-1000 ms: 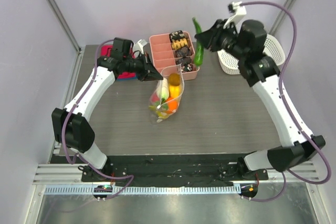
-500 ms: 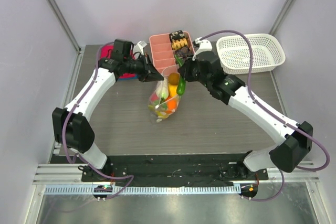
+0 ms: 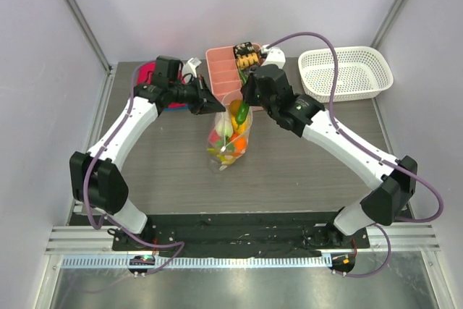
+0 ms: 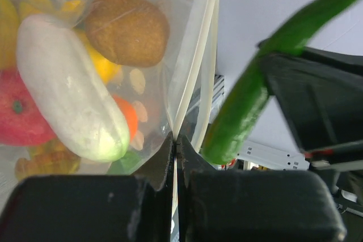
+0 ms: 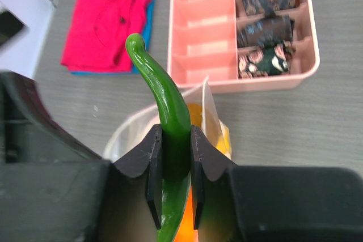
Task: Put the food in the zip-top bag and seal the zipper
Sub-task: Place the fake vegetable in the zipper food storage bag.
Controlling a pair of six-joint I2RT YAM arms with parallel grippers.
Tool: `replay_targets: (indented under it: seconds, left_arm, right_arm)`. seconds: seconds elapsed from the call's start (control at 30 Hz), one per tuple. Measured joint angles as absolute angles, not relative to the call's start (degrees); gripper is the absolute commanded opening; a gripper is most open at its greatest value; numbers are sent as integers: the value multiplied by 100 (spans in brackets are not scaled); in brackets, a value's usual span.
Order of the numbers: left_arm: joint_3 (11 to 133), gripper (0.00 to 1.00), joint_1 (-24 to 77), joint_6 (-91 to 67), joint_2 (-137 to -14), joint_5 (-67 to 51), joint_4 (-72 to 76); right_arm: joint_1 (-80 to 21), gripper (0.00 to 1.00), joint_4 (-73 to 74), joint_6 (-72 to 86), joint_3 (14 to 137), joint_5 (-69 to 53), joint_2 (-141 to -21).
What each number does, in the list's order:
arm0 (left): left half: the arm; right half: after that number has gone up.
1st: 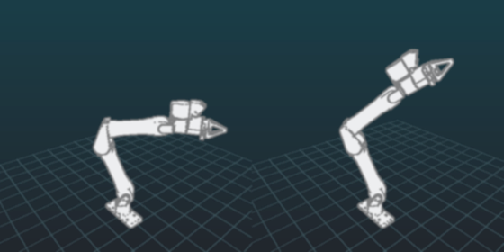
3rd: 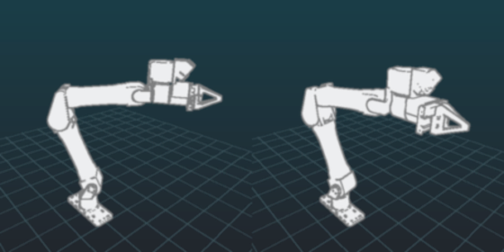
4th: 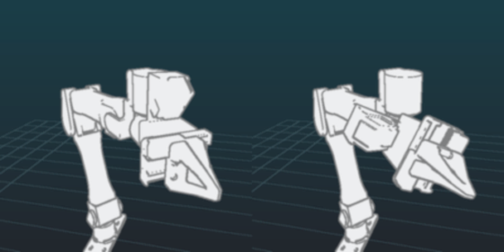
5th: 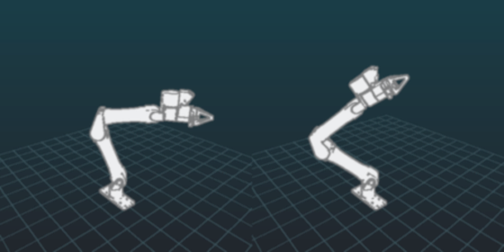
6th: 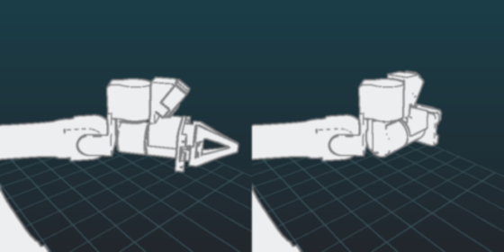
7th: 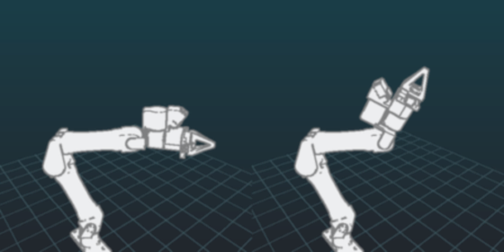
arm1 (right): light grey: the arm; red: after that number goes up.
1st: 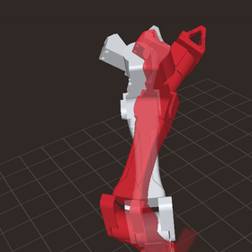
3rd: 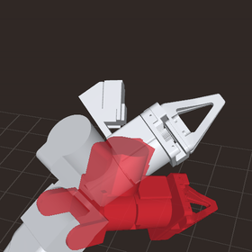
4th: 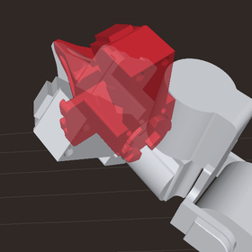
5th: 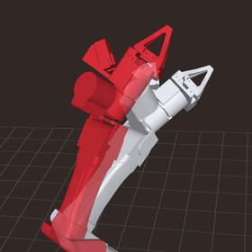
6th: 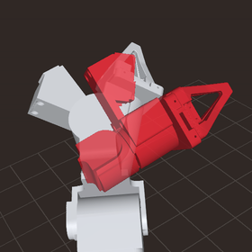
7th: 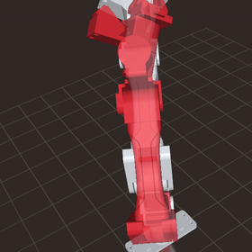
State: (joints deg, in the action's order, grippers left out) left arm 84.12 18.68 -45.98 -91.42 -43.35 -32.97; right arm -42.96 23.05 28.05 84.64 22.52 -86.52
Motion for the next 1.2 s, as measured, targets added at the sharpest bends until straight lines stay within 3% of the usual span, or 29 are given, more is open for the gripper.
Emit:
replay_targets:
  seconds: [0.17, 1.1, 1.2]
  left_arm:
    - [8322, 0, 1861, -4681, -9043, -4333, -3218]
    - [7902, 0, 1802, -5404, -8831, -4222, -2665]
    - [7874, 0, 1802, -5430, -8820, -4224, -2644]
  right_arm:
    - [-4296, 1, 2362, 2884, 8919, 2346, -8650]
    - [-5070, 1, 3533, 3345, 8715, 2899, -9061]
    - [-5078, 29, 3653, 3479, 8726, 2836, -9168]
